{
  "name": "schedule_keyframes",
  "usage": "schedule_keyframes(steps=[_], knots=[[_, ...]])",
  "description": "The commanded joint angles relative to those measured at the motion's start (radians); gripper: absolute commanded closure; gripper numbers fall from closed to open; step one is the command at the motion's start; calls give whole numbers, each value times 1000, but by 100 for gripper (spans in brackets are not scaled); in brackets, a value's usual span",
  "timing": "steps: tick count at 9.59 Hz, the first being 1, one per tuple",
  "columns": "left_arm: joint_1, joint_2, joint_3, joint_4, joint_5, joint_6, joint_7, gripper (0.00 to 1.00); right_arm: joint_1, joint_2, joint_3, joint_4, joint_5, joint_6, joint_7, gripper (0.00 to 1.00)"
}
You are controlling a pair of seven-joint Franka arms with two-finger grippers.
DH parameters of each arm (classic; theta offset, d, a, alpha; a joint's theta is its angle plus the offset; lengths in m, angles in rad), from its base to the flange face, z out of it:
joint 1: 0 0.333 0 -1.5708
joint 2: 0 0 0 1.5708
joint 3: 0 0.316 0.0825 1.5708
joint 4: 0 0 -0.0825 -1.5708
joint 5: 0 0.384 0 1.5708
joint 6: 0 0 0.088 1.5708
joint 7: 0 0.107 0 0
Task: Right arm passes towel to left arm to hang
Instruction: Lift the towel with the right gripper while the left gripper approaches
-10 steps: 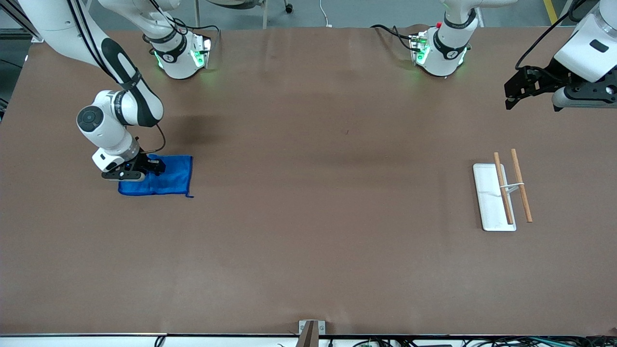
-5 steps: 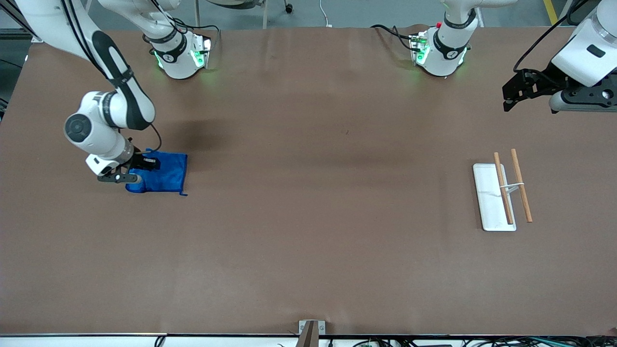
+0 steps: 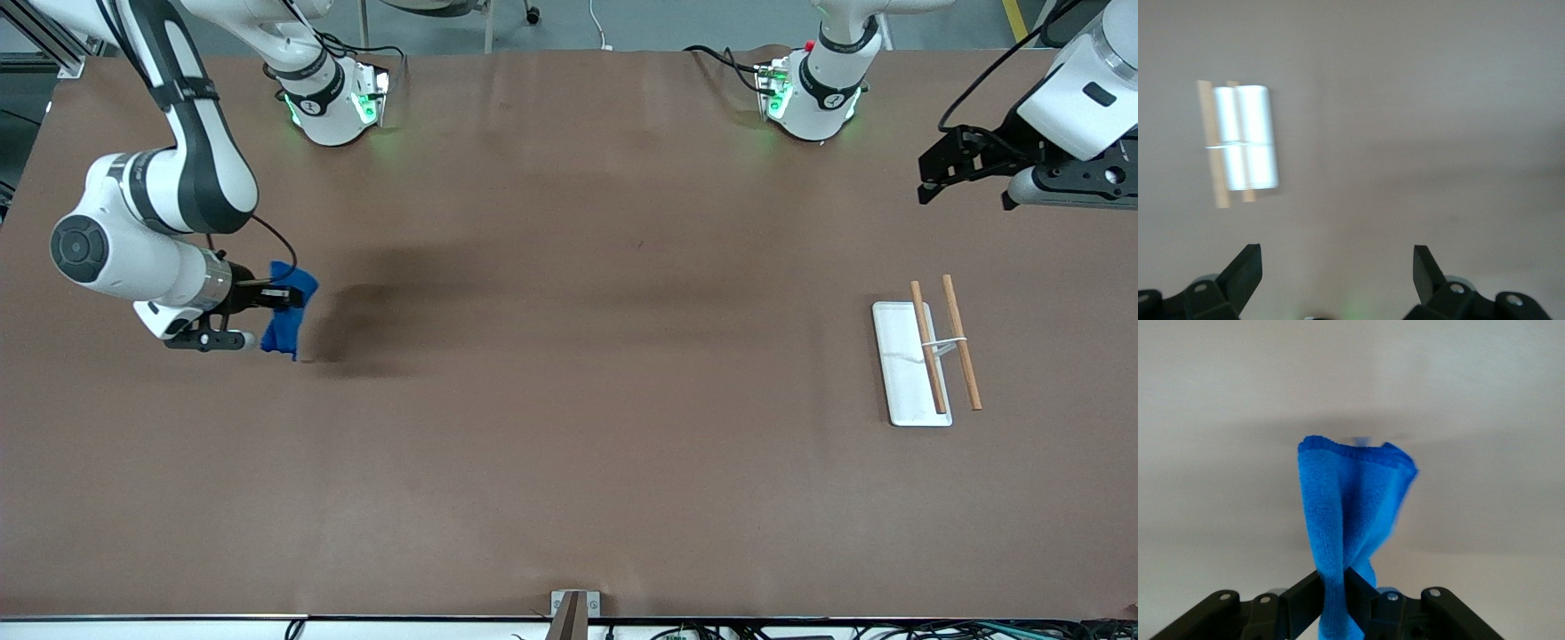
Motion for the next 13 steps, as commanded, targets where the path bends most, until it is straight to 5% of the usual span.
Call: schedule_keyframes(steps=[1, 5, 9, 11, 13], knots=[[10, 75, 5, -3, -254, 31, 14, 0, -5, 6, 88, 92, 205, -8, 8, 100], [89, 205, 5, -28, -718, 45, 92, 0, 2, 39, 272, 217, 649, 47, 6, 100], [99, 309, -2, -172, -1203, -13, 258, 0, 12, 95, 479, 232, 1066, 359, -55, 100], [92, 359, -7, -189, -1313, -76, 276, 0, 27, 97, 536, 260, 1272, 436, -133, 100], [94, 483, -15, -189, -1431, -195, 417, 0, 57, 98, 541, 295, 1381, 460, -135, 100]])
